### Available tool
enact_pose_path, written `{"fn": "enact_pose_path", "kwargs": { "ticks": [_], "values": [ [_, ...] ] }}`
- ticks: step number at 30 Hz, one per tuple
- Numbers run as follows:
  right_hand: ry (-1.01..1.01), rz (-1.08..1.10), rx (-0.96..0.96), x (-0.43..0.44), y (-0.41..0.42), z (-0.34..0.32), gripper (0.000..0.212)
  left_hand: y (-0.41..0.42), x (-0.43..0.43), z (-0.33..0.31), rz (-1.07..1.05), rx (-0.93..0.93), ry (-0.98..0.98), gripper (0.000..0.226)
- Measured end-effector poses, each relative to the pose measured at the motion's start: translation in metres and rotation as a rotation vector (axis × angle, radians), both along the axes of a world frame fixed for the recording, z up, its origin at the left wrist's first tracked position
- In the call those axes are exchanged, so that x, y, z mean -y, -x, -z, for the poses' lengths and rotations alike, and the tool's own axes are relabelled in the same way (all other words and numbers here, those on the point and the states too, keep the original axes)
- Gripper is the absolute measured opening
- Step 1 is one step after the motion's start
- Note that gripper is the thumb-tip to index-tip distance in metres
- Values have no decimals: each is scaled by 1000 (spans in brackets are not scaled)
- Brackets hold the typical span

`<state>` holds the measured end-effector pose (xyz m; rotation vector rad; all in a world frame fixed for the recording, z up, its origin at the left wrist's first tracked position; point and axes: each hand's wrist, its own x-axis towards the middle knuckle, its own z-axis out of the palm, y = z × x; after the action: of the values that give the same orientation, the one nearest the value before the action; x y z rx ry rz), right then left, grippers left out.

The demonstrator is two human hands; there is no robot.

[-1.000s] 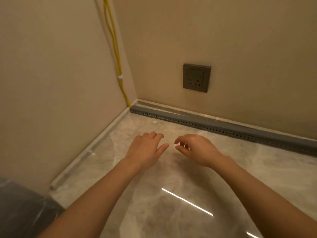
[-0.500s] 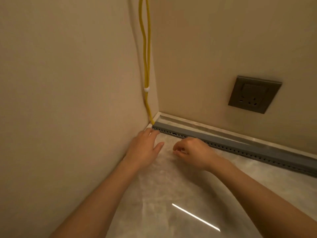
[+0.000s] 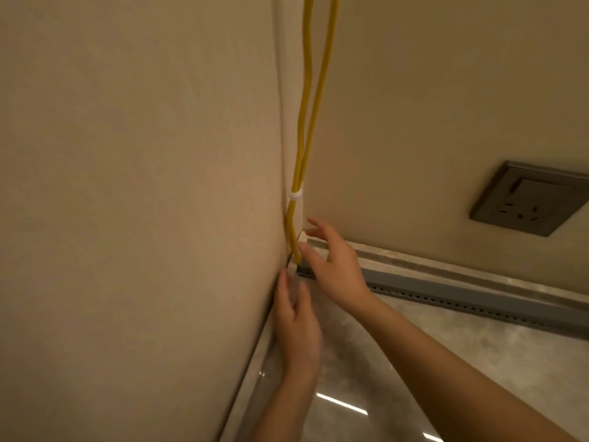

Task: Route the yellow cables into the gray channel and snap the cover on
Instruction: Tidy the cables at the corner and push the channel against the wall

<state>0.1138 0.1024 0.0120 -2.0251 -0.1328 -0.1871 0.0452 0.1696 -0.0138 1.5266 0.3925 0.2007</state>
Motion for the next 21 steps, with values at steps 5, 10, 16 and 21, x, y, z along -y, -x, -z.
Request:
{"fn": "enact_pose_path", "kwargs": {
  "ticks": [5, 10, 16, 21],
  "values": [
    [-109, -98, -101, -20, -20, -17, 29, -4, 0, -8, 41, -23, 179, 41],
    [160, -169, 40, -17, -27, -15, 9, -10, 5, -10, 117, -12, 203, 43],
    [104, -119, 10, -6, -32, -17, 3, -24, 10, -18, 168, 43, 34, 38],
    [11, -159, -69, 7, -34, -21, 7, -42, 11, -20, 248, 88, -330, 43]
  ]
}}
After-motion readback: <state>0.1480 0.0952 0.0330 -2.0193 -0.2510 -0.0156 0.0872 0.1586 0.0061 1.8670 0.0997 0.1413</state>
